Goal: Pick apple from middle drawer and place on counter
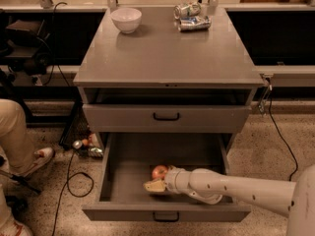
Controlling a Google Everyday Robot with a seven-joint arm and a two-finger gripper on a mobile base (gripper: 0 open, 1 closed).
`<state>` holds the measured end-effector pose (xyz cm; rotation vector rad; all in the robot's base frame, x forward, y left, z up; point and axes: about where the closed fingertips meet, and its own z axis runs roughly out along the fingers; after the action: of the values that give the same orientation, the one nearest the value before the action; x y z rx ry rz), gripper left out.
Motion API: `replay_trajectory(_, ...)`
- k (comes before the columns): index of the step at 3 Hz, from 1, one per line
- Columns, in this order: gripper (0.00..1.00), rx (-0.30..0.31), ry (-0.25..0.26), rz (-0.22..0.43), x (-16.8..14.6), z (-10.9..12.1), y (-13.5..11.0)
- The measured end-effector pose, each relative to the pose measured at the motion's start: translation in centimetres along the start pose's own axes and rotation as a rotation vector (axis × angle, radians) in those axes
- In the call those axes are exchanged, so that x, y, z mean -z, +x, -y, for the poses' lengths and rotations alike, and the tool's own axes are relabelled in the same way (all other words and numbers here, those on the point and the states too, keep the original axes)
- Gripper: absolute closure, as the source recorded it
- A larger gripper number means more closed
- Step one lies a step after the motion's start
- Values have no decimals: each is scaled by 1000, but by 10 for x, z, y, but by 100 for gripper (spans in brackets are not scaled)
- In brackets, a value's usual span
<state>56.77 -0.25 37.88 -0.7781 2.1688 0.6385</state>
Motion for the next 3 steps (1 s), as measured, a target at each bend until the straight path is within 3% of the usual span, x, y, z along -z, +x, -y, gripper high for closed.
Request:
replay_trajectory(1, 52, 0, -23, 32, 8, -2, -4)
replay_trajectory(2, 75, -27, -73, 100, 29, -2, -10)
replay_trajectory(3, 98, -37, -123, 187, 70, 8, -26)
